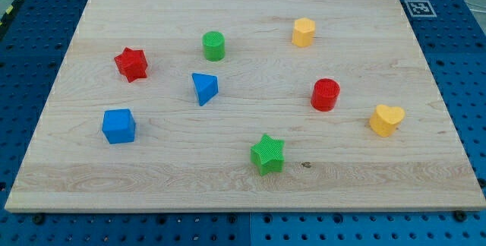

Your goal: Push the green star towards bottom right of the board

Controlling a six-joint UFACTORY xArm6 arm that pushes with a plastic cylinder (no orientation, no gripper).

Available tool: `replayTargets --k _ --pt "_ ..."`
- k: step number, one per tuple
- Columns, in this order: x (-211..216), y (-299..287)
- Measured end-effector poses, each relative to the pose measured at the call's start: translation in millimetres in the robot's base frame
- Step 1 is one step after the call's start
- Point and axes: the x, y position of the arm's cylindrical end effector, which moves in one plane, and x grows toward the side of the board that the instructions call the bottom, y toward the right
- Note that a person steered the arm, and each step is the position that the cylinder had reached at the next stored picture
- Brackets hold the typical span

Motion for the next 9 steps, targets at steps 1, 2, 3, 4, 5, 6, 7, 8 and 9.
replayTargets --k 1,2,3,4,5,6,7,8,9 --pt "27 0" --pt "50 0" --pt "60 0" --pt "77 0" --pt "78 0" --pt "78 0" --pt "78 0" --pt "95 0" --pt "118 0"
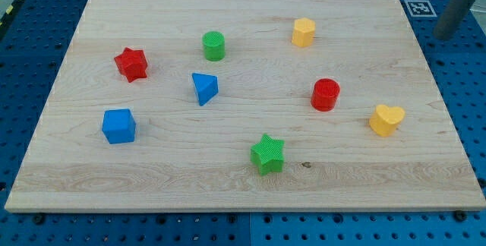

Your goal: Push the green star towards bottom right of the board

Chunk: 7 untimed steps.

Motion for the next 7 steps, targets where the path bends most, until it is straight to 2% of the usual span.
replayTargets --k 2,5,7 --pt "73 0" --pt "156 0" --pt "227 -2"
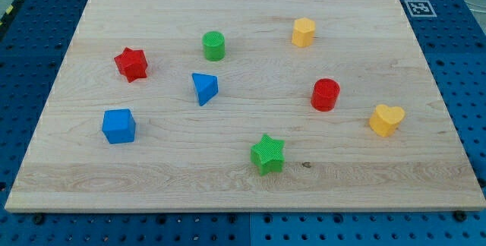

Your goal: Push the green star towards bottom right of the board

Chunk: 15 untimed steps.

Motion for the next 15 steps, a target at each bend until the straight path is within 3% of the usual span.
replayTargets --k 3,5,12,15 --pt "6 -102" --pt "-39 -144" --pt "-60 -364" --pt "-23 -365"
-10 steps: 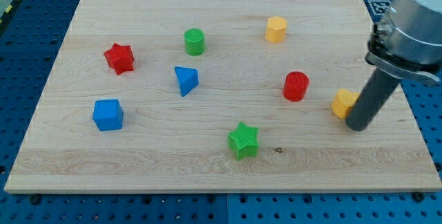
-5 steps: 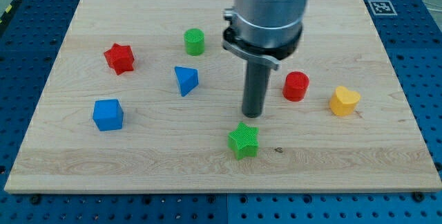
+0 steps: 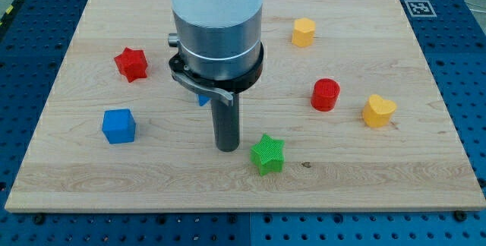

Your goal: Push the green star towards bottom right of the board

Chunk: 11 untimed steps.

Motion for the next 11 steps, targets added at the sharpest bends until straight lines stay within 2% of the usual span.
replayTargets --k 1,6,8,11 --pt "11 0" --pt "12 23" --pt "30 27" --pt "38 58"
